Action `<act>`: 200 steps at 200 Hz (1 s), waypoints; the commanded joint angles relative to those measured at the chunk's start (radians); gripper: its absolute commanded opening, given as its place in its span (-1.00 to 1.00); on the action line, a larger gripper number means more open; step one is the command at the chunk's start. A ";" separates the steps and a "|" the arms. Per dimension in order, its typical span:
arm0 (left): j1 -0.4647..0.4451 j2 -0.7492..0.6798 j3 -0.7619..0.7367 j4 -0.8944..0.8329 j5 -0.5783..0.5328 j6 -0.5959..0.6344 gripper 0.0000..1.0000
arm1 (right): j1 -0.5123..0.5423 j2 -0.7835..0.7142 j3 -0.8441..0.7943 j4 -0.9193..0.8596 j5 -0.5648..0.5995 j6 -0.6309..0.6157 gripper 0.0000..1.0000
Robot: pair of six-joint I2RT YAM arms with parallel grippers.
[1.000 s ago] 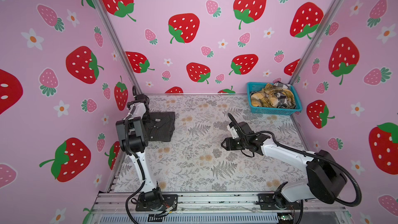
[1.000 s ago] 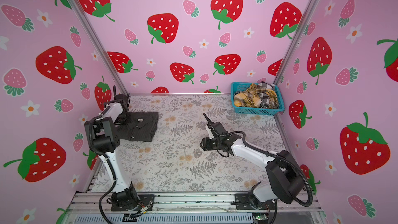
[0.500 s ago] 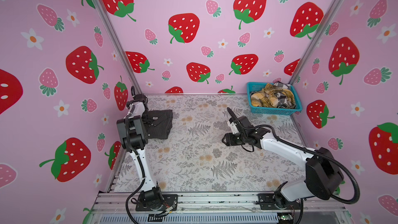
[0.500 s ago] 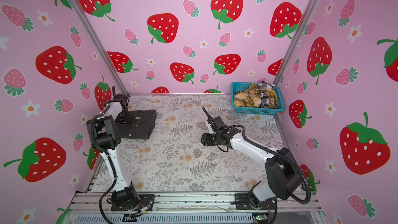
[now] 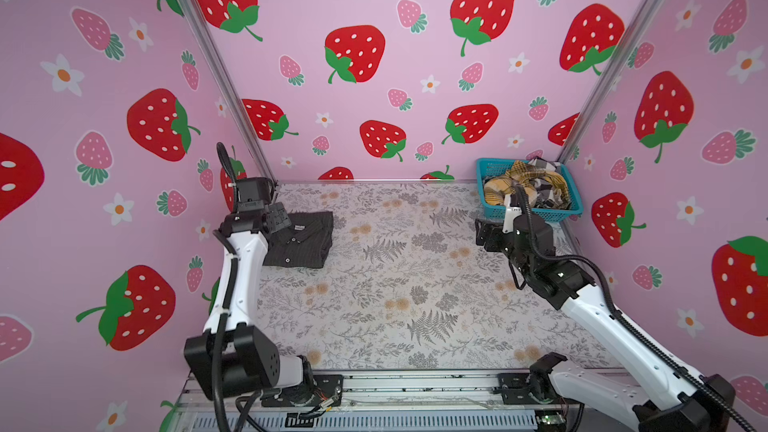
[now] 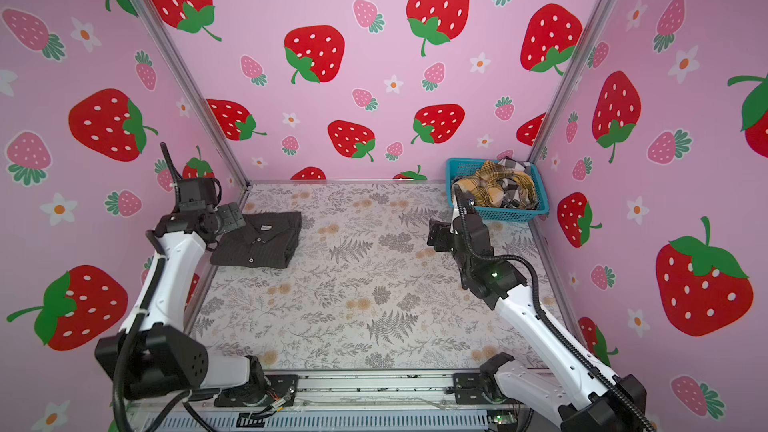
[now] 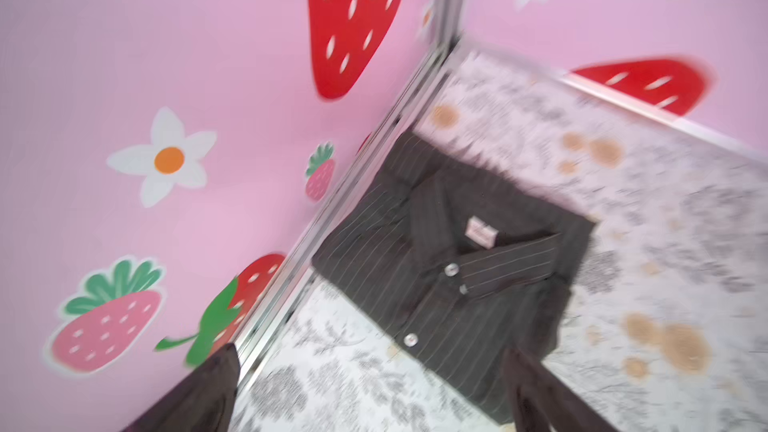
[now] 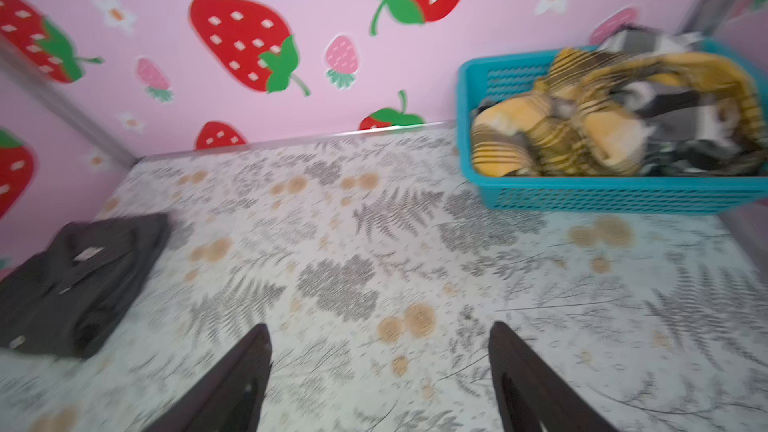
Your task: Fold and stack the long sleeve shirts
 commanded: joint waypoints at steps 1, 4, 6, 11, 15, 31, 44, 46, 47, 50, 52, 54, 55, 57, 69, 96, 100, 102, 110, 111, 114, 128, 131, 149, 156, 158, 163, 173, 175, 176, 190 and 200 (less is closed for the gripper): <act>-0.003 -0.075 -0.344 0.375 0.130 -0.005 0.99 | -0.009 0.047 -0.188 0.221 0.373 -0.114 0.60; -0.002 -0.089 -0.395 0.428 0.135 -0.008 0.99 | -0.013 0.053 -0.213 0.262 0.399 -0.128 0.60; -0.002 -0.097 -0.425 0.454 0.137 -0.011 0.99 | -0.016 0.058 -0.237 0.287 0.419 -0.139 0.60; -0.001 -0.110 -0.482 0.503 0.139 -0.018 0.99 | -0.027 0.071 -0.285 0.357 0.467 -0.166 0.58; -0.001 -0.113 -0.517 0.530 0.141 -0.029 0.99 | -0.039 0.084 -0.322 0.410 0.504 -0.187 0.58; -0.001 -0.081 -0.607 0.609 0.167 -0.009 0.99 | -0.113 0.112 -0.447 0.593 0.574 -0.200 0.59; -0.003 -0.031 -0.669 0.686 0.157 -0.009 0.99 | -0.189 0.149 -0.518 0.682 0.578 -0.159 0.59; -0.003 -0.023 -0.676 0.698 0.155 -0.012 0.99 | -0.201 0.159 -0.524 0.689 0.578 -0.149 0.60; -0.004 -0.020 -0.680 0.704 0.154 -0.014 0.99 | -0.206 0.164 -0.527 0.693 0.578 -0.145 0.60; -0.004 -0.012 -0.688 0.726 0.154 -0.015 0.99 | -0.221 0.177 -0.535 0.709 0.578 -0.138 0.61; -0.007 -0.008 -0.692 0.738 0.155 -0.012 0.99 | -0.229 0.186 -0.541 0.719 0.579 -0.134 0.62; -0.009 -0.005 -0.696 0.750 0.157 -0.007 0.99 | -0.237 0.199 -0.547 0.733 0.578 -0.133 0.62; -0.010 -0.003 -0.697 0.756 0.158 -0.005 0.99 | -0.241 0.204 -0.550 0.740 0.578 -0.133 0.63; -0.015 -0.002 -0.701 0.769 0.160 0.003 0.99 | -0.246 0.214 -0.555 0.753 0.576 -0.134 0.63; -0.038 0.004 -0.732 0.875 0.167 0.027 0.99 | -0.279 0.267 -0.574 0.848 0.526 -0.181 0.65; -0.059 0.048 -0.779 1.068 0.182 -0.004 0.99 | -0.341 0.291 -0.694 1.289 0.116 -0.282 0.72; -0.062 0.056 -0.789 1.105 0.193 -0.007 0.99 | -0.351 0.312 -0.696 1.317 0.068 -0.299 0.75; -0.064 0.061 -0.794 1.127 0.196 -0.008 0.99 | -0.361 0.320 -0.689 1.310 0.046 -0.301 0.74; -0.075 0.075 -0.802 1.179 0.193 -0.009 0.98 | -0.402 0.332 -0.624 1.173 -0.074 -0.291 0.67; -0.077 0.076 -0.802 1.188 0.190 -0.009 0.99 | -0.409 0.333 -0.617 1.166 -0.096 -0.291 0.66; -0.083 0.086 -0.805 1.207 0.185 -0.003 0.99 | -0.428 0.344 -0.607 1.164 -0.161 -0.295 0.65; -0.116 0.157 -0.830 1.334 0.150 0.038 0.99 | -0.531 0.404 -0.553 1.134 -0.427 -0.290 0.99; -0.124 0.172 -0.839 1.392 0.149 0.053 0.99 | -0.548 0.417 -0.536 1.121 -0.463 -0.283 0.99; -0.221 0.280 -0.841 1.522 0.121 0.173 0.99 | -0.594 0.498 -0.452 1.060 -0.618 -0.286 0.99; -0.229 0.254 -0.818 1.430 0.115 0.175 0.99 | -0.595 0.517 -0.430 1.043 -0.630 -0.288 0.99; -0.227 0.247 -0.810 1.401 0.117 0.172 0.99 | -0.595 0.521 -0.425 1.039 -0.626 -0.288 0.99; -0.218 0.252 -0.807 1.393 0.112 0.157 0.99 | -0.590 0.521 -0.419 1.021 -0.588 -0.283 0.99; -0.208 0.260 -0.818 1.438 0.073 0.124 0.99 | -0.554 0.499 -0.426 1.000 -0.432 -0.272 0.99; -0.206 0.256 -0.816 1.423 0.068 0.120 0.99 | -0.544 0.492 -0.432 1.000 -0.413 -0.273 0.99; -0.205 0.252 -0.813 1.413 0.067 0.118 0.99 | -0.540 0.488 -0.436 1.001 -0.405 -0.274 0.99; -0.204 0.258 -0.814 1.424 0.066 0.118 0.99 | -0.451 0.423 -0.510 1.071 -0.222 -0.313 0.99; -0.209 0.247 -0.807 1.389 0.059 0.121 0.99 | -0.349 0.387 -0.570 1.155 -0.018 -0.422 0.99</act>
